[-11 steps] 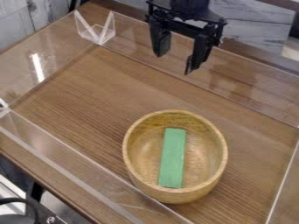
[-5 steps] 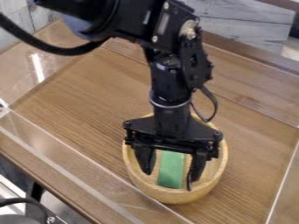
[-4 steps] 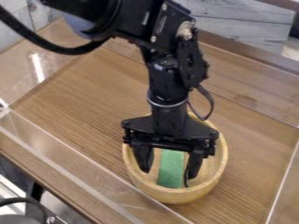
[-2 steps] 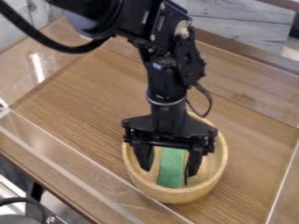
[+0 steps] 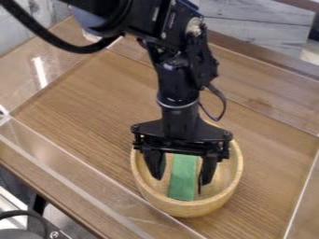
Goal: Remove the green block from inside the brown bowl and put it on the table
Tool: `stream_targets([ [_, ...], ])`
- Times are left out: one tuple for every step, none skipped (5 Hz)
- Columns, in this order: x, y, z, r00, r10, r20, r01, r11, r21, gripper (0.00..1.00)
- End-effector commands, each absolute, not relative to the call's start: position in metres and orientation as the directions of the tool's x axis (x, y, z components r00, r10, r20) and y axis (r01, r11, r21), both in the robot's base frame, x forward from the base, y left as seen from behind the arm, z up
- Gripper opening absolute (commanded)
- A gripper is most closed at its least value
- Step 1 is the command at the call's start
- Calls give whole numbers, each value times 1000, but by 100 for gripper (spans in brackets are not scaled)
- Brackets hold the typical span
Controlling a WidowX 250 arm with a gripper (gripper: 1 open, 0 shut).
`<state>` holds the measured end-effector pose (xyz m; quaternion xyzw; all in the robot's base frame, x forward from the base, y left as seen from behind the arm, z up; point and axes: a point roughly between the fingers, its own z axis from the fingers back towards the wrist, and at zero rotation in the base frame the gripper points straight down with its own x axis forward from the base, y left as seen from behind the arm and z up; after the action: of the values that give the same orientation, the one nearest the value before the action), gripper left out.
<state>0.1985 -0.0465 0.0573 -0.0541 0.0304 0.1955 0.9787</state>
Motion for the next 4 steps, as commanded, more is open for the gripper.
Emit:
stream_targets([
  [214, -47, 68, 922, 387, -35, -388, 913, -128, 100],
  [216, -46, 67, 921, 388, -36, -390, 912, -130, 100],
  [218, -45, 66, 920, 389, -36, -391, 911, -133, 100],
  [220, -45, 65, 920, 389, -36, -390, 911, -135, 100],
])
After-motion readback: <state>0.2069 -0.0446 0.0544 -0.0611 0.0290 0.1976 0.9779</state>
